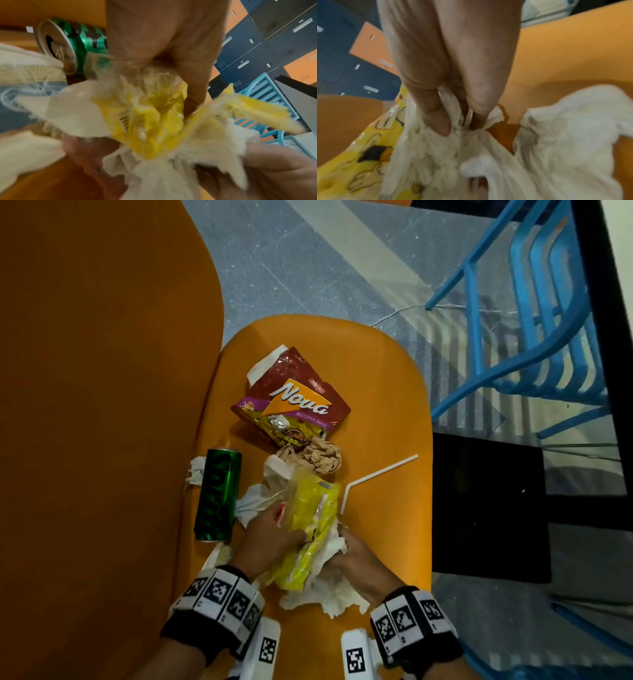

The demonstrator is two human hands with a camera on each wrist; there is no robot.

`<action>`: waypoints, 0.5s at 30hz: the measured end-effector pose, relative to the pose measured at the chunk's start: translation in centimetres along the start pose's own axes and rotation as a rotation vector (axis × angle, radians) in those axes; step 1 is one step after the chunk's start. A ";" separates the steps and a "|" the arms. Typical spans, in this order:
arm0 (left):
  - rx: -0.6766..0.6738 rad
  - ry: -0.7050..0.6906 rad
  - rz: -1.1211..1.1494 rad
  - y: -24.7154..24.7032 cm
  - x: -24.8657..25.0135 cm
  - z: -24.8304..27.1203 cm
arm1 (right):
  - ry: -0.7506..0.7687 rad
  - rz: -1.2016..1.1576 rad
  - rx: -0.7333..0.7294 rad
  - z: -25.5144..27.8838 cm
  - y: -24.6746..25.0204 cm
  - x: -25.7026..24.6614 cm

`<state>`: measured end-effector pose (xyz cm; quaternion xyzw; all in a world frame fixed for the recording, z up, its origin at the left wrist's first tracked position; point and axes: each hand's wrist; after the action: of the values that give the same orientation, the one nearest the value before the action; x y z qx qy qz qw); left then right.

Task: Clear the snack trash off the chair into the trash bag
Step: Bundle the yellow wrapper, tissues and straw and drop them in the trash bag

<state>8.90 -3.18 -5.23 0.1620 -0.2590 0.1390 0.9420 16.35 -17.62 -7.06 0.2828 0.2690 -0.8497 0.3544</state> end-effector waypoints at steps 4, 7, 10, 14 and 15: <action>0.083 -0.045 0.023 1.7 0.6 0.2 | 0.085 0.162 0.018 -0.2 0.9 -1.8; 0.165 -0.117 0.037 3.0 1.5 0.0 | 0.290 0.471 0.271 -1.2 2.4 -2.9; 0.267 -0.154 0.070 3.7 2.3 -0.6 | 0.386 0.987 0.414 -2.6 4.4 -3.0; 0.315 -0.146 0.033 3.8 2.7 -1.6 | 0.256 1.402 0.488 -3.9 6.0 -2.3; 0.317 -0.136 -0.016 3.6 2.6 -2.0 | 0.259 1.483 0.514 -4.0 6.2 -2.0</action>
<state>10.69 1.35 -4.64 0.3195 -0.2958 0.1593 0.8860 23.37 -17.78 -10.09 0.5578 -0.1549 -0.3880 0.7172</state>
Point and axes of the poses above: each hand's wrist, its own z-axis away from the middle knuckle, its own y-axis out of the back of the hand, x = y × z, and after that the axes turned 6 degrees about y, right-handed
